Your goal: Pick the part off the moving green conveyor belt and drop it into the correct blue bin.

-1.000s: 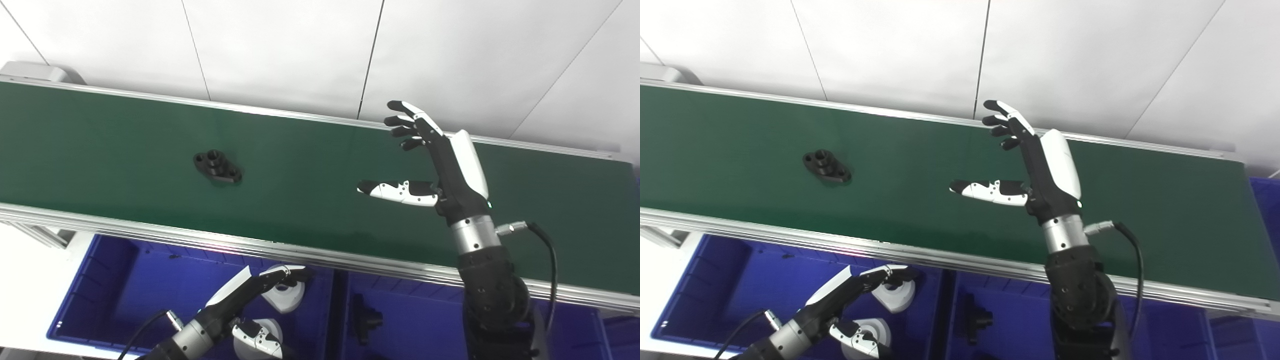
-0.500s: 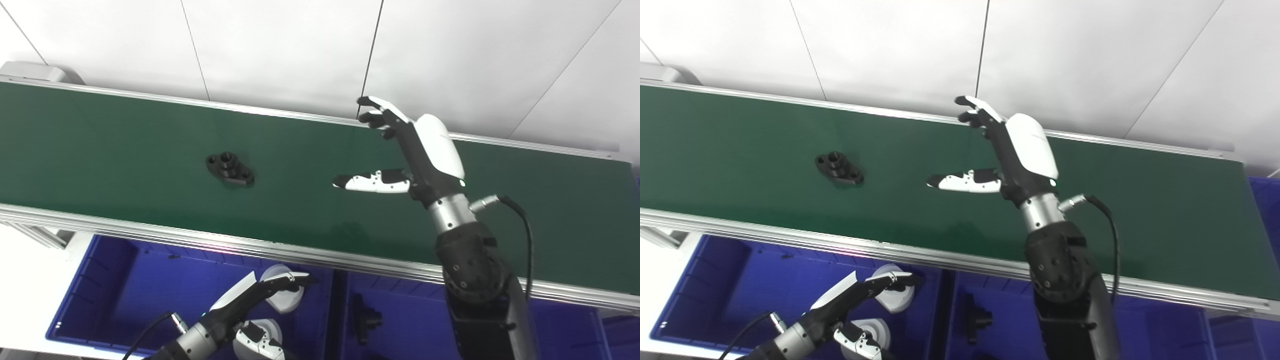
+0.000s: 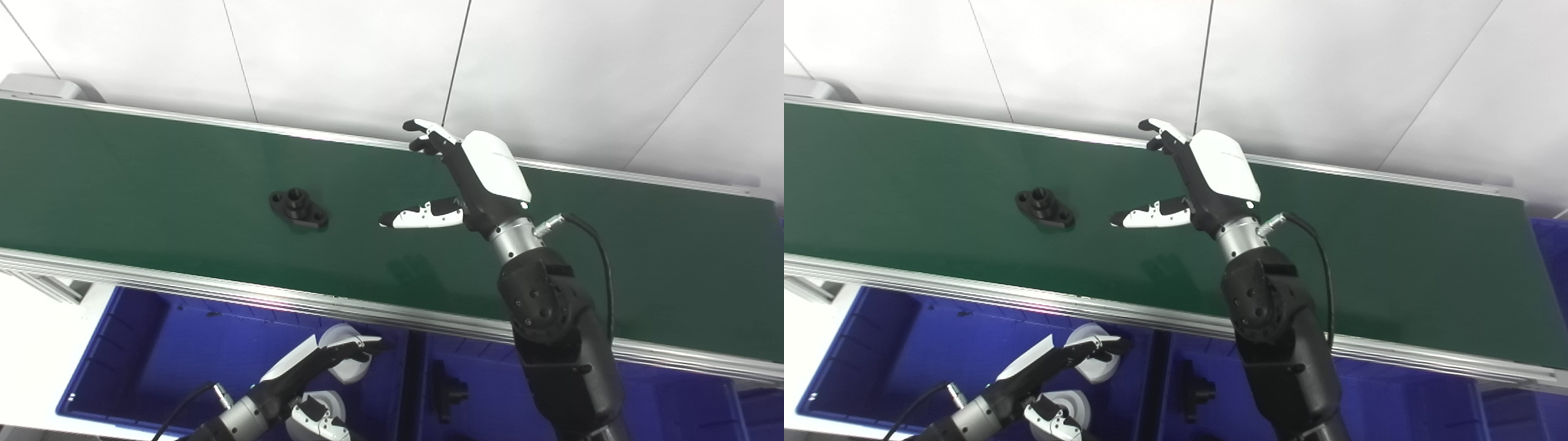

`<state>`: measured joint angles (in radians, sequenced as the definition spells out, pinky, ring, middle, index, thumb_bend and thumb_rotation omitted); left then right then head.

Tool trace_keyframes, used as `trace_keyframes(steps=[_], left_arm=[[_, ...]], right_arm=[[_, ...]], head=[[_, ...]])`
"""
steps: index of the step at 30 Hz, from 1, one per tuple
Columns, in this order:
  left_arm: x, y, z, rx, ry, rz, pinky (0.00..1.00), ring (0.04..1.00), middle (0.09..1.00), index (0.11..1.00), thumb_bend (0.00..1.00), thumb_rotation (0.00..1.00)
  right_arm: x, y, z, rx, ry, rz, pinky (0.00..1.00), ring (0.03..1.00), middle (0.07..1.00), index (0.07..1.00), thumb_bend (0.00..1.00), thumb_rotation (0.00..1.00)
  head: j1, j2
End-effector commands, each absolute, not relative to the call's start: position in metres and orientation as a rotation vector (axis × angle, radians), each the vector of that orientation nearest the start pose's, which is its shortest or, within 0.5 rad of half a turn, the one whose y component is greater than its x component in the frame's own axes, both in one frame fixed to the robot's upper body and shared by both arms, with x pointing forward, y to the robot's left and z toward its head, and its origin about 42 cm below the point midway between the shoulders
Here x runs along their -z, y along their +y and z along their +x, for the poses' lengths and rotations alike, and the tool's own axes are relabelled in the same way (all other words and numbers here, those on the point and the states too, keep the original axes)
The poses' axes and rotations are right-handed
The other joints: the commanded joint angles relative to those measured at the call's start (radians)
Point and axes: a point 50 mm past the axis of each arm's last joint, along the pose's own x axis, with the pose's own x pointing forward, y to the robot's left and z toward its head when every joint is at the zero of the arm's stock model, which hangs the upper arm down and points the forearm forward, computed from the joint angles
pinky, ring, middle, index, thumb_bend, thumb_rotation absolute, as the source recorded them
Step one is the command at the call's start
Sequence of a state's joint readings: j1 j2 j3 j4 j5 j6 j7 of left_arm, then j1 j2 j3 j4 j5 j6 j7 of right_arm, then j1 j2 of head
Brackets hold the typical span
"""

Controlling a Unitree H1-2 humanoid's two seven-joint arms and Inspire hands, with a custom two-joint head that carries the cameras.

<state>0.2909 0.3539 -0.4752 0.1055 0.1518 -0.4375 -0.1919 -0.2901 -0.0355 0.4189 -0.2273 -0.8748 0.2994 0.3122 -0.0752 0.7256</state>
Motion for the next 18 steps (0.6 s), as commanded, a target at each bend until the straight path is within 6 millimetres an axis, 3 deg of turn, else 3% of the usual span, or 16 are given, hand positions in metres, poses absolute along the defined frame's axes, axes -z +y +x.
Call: trace_keyframes(steps=[1,6,18], left_arm=[[-0.022,0.211,0.131,0.738,-0.005,0.331,0.82,0.859,0.872,0.84,0.92,0.26],[-0.024,0.21,0.129,0.74,-0.009,0.333,0.83,0.861,0.874,0.84,0.92,0.26],[-0.025,0.207,0.128,0.745,-0.015,0.329,0.83,0.863,0.875,0.839,0.91,0.24]], right_arm=[[-0.228,-0.077,0.333,-0.387,-0.322,-0.956,0.67,0.738,0.754,0.852,0.85,0.45],[-0.224,-0.063,0.342,-0.418,-0.303,-0.985,0.71,0.764,0.784,0.852,0.86,0.45],[-0.212,-0.034,0.356,-0.443,-0.296,-1.019,0.68,0.775,0.819,0.843,0.84,0.42]], head=[[0.001,0.001],[0.007,0.005],[0.017,0.006]])
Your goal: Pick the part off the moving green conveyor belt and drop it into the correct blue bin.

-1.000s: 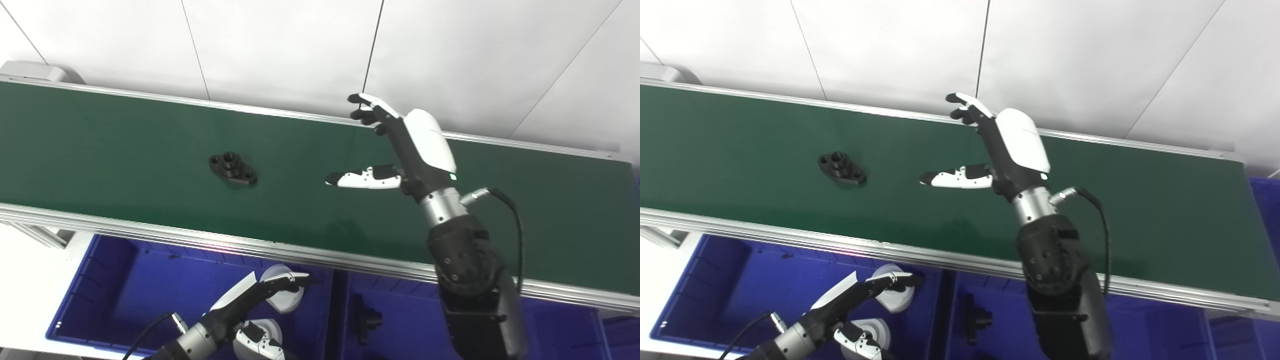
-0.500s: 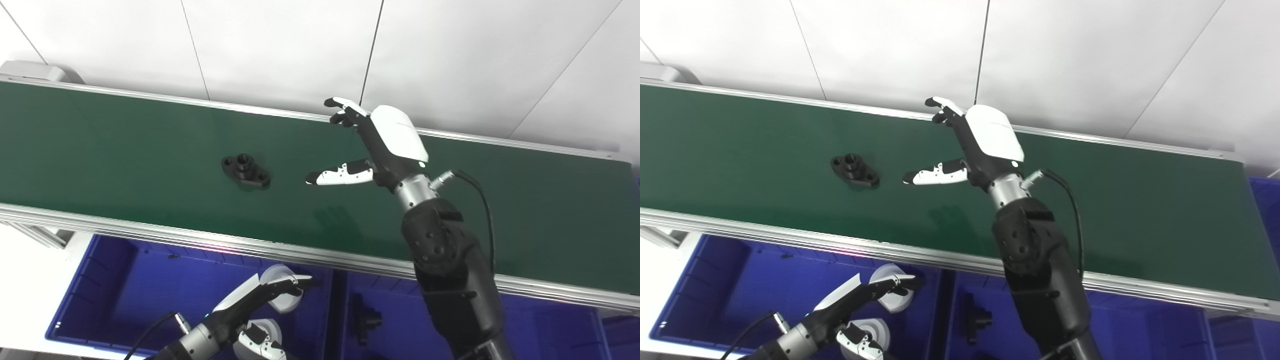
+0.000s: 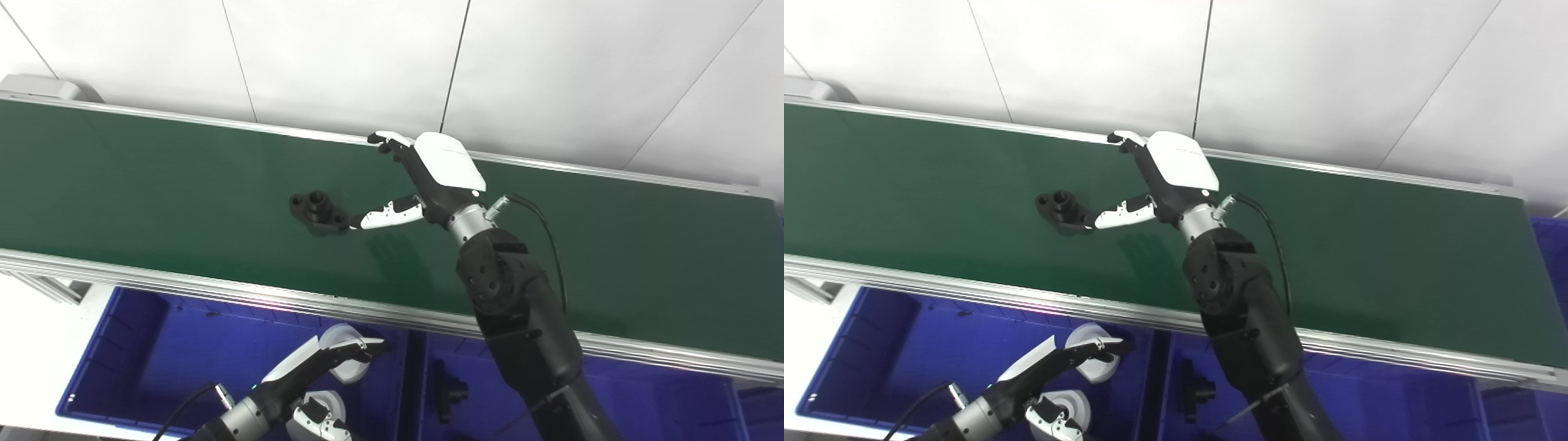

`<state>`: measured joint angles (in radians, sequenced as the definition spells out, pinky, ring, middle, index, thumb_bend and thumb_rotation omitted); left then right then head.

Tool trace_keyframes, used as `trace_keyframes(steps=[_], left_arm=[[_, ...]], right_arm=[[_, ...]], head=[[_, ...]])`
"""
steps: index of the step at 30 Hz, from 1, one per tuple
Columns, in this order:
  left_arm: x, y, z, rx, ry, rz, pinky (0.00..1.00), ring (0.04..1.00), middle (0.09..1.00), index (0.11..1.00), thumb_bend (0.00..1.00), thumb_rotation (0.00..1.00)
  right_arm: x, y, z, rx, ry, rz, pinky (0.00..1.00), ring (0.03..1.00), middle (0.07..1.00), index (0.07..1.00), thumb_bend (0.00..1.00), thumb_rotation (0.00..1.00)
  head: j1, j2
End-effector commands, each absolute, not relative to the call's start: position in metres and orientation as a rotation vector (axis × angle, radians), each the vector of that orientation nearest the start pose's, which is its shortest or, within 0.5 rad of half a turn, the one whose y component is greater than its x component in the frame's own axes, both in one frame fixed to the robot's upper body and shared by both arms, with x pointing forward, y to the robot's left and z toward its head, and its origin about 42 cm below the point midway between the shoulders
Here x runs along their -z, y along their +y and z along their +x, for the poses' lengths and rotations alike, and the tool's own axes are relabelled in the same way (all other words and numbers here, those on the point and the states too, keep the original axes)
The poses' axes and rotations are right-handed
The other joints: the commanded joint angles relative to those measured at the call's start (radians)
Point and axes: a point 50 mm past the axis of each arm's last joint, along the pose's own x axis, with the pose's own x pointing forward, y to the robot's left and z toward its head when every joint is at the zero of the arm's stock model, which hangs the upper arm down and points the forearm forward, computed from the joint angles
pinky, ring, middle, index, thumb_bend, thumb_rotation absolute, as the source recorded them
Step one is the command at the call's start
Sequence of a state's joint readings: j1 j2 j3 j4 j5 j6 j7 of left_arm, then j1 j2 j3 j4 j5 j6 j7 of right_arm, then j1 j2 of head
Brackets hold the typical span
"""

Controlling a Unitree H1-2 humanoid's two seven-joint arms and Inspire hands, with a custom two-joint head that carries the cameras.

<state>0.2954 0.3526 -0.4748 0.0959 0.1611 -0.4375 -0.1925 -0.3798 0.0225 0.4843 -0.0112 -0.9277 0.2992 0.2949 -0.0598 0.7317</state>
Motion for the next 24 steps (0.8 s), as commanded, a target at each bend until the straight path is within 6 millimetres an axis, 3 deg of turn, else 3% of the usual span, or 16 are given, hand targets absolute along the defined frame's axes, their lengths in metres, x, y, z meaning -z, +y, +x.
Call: trace_keyframes(steps=[1,11,24], left_arm=[[-0.025,0.207,0.128,0.745,-0.016,0.332,0.83,0.864,0.876,0.839,0.9,0.25],[-0.026,0.204,0.129,0.749,-0.023,0.332,0.82,0.866,0.88,0.844,0.9,0.25],[-0.028,0.2,0.128,0.747,-0.031,0.334,0.81,0.864,0.876,0.844,0.91,0.26]], right_arm=[[-0.211,-0.032,0.357,-0.443,-0.297,-1.02,0.68,0.777,0.821,0.841,0.84,0.42],[-0.193,-0.009,0.366,-0.486,-0.262,-1.083,0.71,0.789,0.839,0.858,0.84,0.41],[-0.162,0.011,0.372,-0.525,-0.203,-1.125,0.67,0.758,0.815,0.845,0.86,0.37]], head=[[0.004,0.001],[0.01,0.006],[0.031,0.02]])
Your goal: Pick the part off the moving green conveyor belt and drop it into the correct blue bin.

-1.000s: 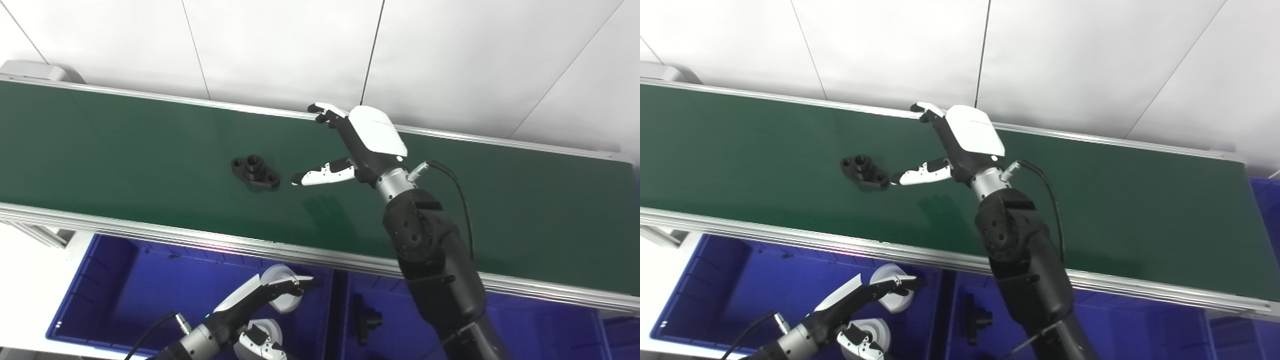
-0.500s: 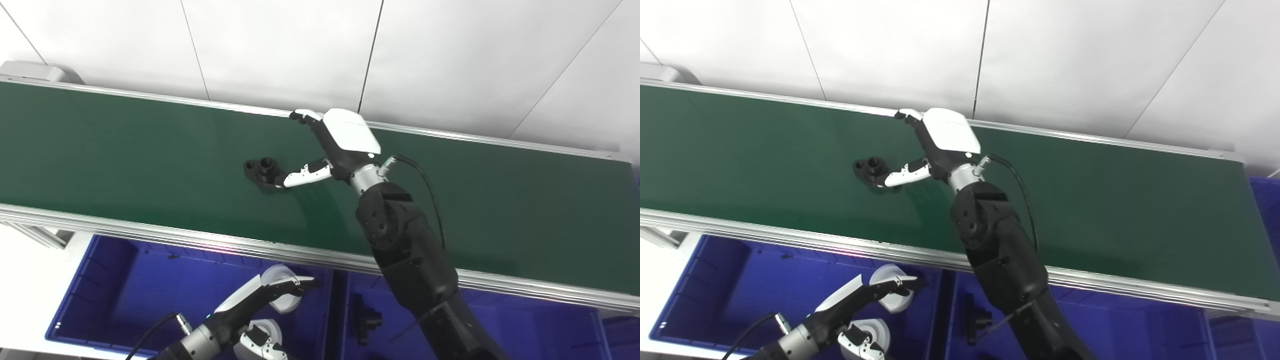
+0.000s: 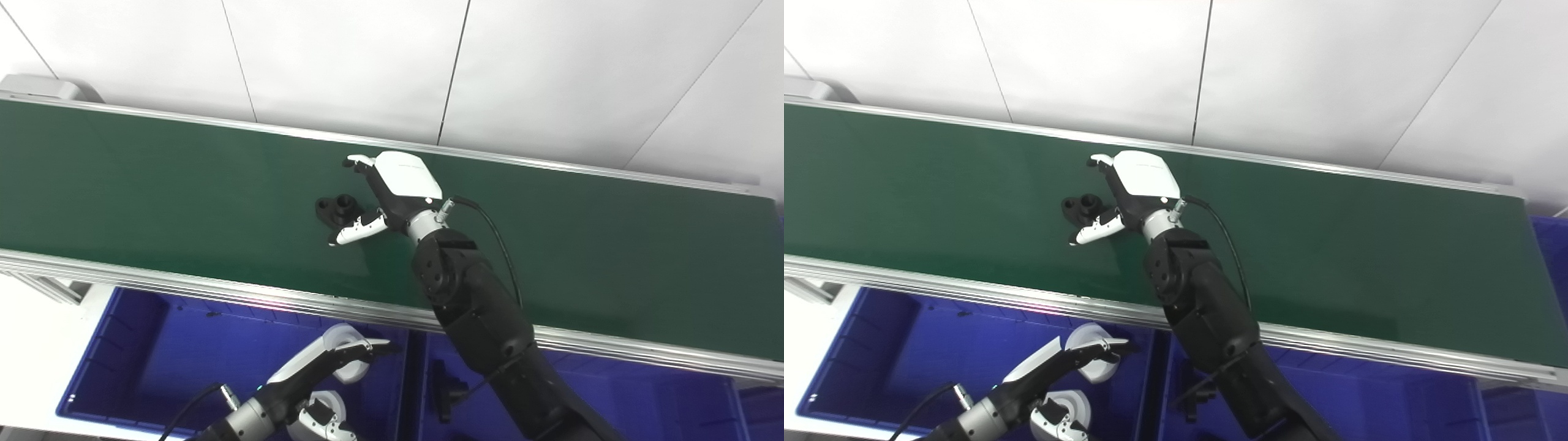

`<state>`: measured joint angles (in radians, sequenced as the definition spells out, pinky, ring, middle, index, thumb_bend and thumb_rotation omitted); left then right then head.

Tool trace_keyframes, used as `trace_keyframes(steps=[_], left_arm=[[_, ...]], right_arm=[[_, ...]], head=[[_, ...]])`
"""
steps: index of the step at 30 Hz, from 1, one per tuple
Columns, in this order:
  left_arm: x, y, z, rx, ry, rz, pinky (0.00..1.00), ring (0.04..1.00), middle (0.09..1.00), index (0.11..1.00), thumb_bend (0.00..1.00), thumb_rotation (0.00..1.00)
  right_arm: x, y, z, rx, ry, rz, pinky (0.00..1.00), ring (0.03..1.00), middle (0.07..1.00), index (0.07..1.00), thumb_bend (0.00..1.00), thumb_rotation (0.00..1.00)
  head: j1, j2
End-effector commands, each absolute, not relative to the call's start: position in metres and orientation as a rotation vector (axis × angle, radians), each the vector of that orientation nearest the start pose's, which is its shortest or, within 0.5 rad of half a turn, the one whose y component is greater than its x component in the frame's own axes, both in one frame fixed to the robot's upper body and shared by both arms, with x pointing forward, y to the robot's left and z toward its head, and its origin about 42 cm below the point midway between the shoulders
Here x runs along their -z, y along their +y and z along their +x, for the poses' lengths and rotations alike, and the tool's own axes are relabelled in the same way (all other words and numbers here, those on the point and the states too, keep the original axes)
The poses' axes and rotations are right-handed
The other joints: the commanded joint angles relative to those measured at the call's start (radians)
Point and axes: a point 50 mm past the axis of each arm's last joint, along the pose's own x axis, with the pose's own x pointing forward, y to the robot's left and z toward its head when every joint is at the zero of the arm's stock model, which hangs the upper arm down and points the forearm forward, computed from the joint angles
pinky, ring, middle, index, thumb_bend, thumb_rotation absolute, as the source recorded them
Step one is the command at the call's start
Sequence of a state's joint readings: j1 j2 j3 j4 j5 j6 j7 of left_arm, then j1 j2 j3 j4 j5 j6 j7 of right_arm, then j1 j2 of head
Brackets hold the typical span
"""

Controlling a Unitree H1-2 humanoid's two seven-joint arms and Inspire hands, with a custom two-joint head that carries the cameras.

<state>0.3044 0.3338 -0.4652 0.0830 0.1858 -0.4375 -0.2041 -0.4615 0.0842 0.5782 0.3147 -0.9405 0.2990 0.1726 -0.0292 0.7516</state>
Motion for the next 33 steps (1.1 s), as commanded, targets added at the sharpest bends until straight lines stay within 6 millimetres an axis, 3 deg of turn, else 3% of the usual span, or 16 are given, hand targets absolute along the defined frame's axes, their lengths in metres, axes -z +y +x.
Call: trace_keyframes(steps=[1,9,20,24,29,30,33], left_arm=[[-0.029,0.2,0.127,0.747,-0.031,0.332,0.81,0.864,0.876,0.844,0.91,0.26],[-0.031,0.197,0.126,0.739,-0.04,0.322,0.82,0.865,0.874,0.84,0.91,0.26],[-0.037,0.194,0.126,0.736,-0.062,0.311,0.8,0.853,0.869,0.837,0.89,0.22],[-0.039,0.195,0.126,0.735,-0.067,0.31,0.82,0.856,0.871,0.84,0.88,0.21],[-0.04,0.196,0.126,0.73,-0.064,0.315,0.81,0.853,0.87,0.839,0.89,0.23],[-0.04,0.196,0.127,0.729,-0.062,0.314,0.81,0.854,0.87,0.838,0.9,0.24],[-0.042,0.197,0.127,0.727,-0.057,0.319,0.8,0.853,0.871,0.838,0.91,0.25]], right_arm=[[-0.158,0.012,0.372,-0.528,-0.199,-1.133,0.67,0.753,0.812,0.844,0.86,0.37],[-0.134,0.008,0.368,-0.538,-0.167,-1.169,0.64,0.724,0.794,0.829,0.85,0.25],[-0.119,-0.021,0.361,-0.537,-0.123,-1.247,0.65,0.724,0.78,0.808,0.79,0.11],[-0.117,-0.033,0.357,-0.523,-0.138,-1.272,0.57,0.675,0.74,0.744,0.7,0.01],[-0.121,-0.046,0.354,-0.511,-0.175,-1.312,0.48,0.607,0.683,0.696,0.65,0.0],[-0.122,-0.048,0.353,-0.513,-0.18,-1.32,0.41,0.488,0.569,0.608,0.57,0.0],[-0.124,-0.054,0.351,-0.516,-0.178,-1.343,0.28,0.391,0.493,0.549,0.52,0.0]], head=[[0.001,0.002],[0.008,0.016],[0.004,0.047],[0.002,0.052],[-0.001,0.067],[-0.001,0.067],[-0.005,0.074]])
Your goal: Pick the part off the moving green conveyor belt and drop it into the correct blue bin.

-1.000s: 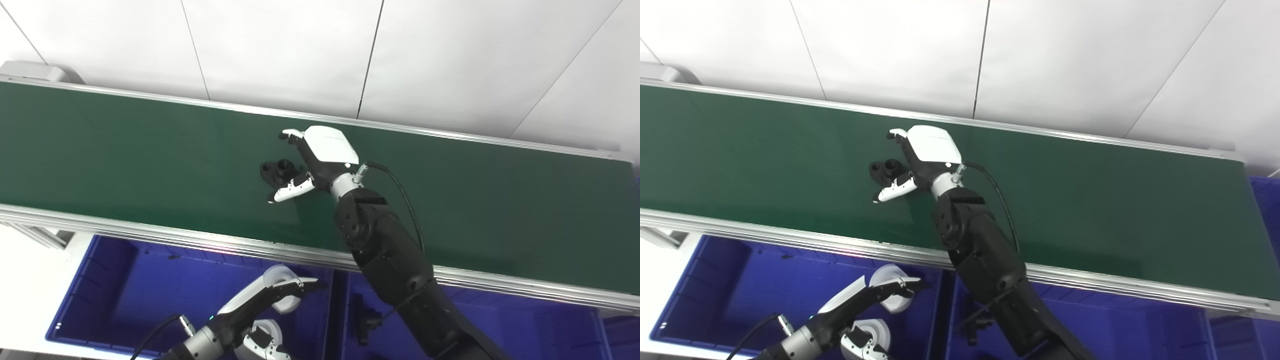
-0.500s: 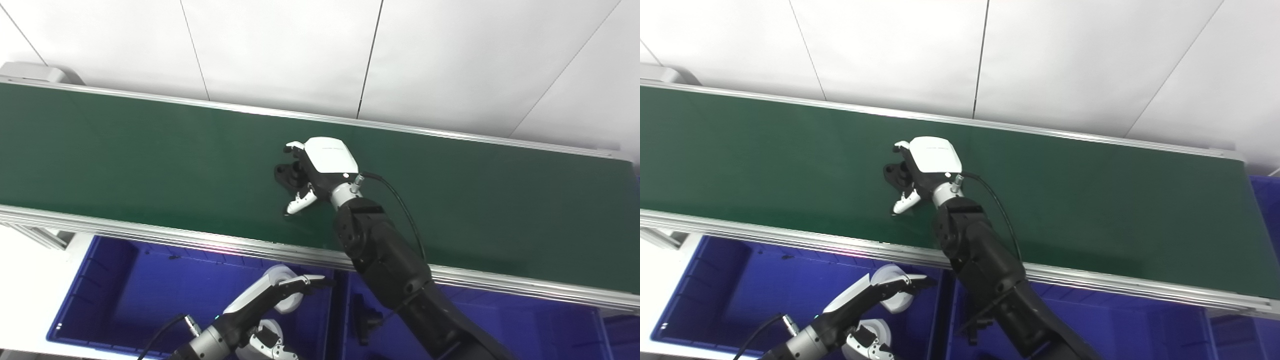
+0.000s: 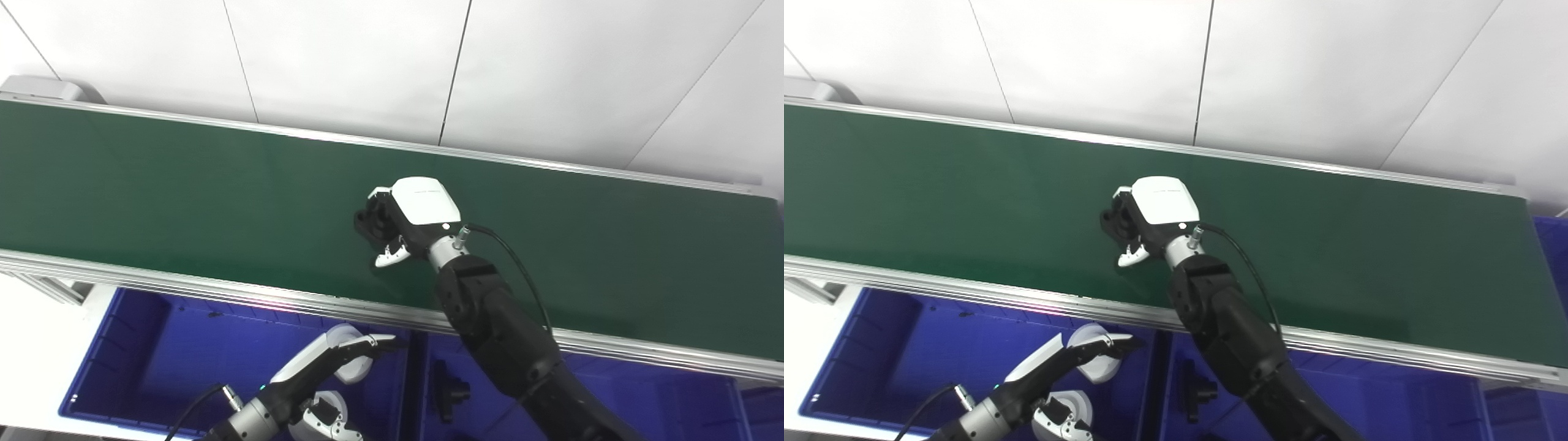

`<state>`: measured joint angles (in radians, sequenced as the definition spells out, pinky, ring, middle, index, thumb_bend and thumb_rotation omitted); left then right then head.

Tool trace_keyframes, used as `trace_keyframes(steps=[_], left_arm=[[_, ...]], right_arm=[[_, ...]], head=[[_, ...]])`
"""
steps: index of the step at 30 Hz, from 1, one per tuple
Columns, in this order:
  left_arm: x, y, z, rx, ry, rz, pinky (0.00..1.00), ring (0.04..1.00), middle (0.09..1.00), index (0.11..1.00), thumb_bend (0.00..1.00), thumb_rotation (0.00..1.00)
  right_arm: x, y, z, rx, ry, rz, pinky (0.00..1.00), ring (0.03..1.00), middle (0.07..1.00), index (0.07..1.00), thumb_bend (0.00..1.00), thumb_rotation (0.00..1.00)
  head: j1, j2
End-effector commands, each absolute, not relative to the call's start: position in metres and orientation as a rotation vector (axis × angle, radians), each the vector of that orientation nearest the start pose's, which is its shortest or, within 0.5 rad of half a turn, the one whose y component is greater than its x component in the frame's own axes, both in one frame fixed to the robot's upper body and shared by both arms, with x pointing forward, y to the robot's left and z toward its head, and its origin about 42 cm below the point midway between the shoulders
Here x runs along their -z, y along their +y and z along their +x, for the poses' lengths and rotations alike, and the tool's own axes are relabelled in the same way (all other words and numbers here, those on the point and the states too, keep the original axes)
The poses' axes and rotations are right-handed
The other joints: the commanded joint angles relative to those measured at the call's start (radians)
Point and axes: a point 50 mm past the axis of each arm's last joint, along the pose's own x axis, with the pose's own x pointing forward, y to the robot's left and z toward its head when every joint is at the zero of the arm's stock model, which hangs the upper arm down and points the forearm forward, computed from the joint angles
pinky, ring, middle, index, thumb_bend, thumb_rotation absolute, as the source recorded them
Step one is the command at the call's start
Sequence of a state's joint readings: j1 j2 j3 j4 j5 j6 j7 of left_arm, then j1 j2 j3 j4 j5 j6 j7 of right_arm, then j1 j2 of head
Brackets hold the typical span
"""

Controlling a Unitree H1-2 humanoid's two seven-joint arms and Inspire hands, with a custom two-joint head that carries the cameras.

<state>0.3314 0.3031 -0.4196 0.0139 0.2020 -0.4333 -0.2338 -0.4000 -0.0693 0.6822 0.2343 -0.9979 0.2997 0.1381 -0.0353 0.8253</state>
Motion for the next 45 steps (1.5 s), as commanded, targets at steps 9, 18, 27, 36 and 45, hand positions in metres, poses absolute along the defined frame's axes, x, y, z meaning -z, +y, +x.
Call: trace_keyframes(steps=[9,18,27,36,45], left_arm=[[-0.046,0.197,0.128,0.72,-0.064,0.324,0.81,0.852,0.872,0.836,0.91,0.26],[-0.046,0.195,0.13,0.711,-0.074,0.308,0.81,0.846,0.866,0.829,0.91,0.24],[-0.046,0.195,0.129,0.712,-0.082,0.297,0.78,0.832,0.863,0.823,0.91,0.23],[-0.046,0.197,0.131,0.719,-0.086,0.299,0.75,0.826,0.869,0.826,0.9,0.24],[-0.05,0.198,0.13,0.707,-0.083,0.286,0.73,0.824,0.87,0.826,0.91,0.21]], right_arm=[[-0.122,-0.062,0.341,-0.539,-0.218,-1.431,0.13,0.201,0.469,0.481,0.53,0.0],[-0.121,-0.065,0.333,-0.496,-0.301,-1.469,0.08,0.138,0.47,0.476,0.53,0.0],[-0.151,-0.068,0.315,-0.374,-0.414,-1.257,0.11,0.165,0.47,0.481,0.53,0.0],[-0.214,-0.091,0.276,-0.199,-0.461,-1.127,0.18,0.238,0.451,0.488,0.53,0.0],[-0.228,-0.132,0.237,-0.117,-0.438,-1.052,0.14,0.183,0.47,0.481,0.53,0.0]], head=[[0.0,0.013],[0.0,0.015],[-0.011,0.022],[-0.036,0.034],[-0.069,0.071]])
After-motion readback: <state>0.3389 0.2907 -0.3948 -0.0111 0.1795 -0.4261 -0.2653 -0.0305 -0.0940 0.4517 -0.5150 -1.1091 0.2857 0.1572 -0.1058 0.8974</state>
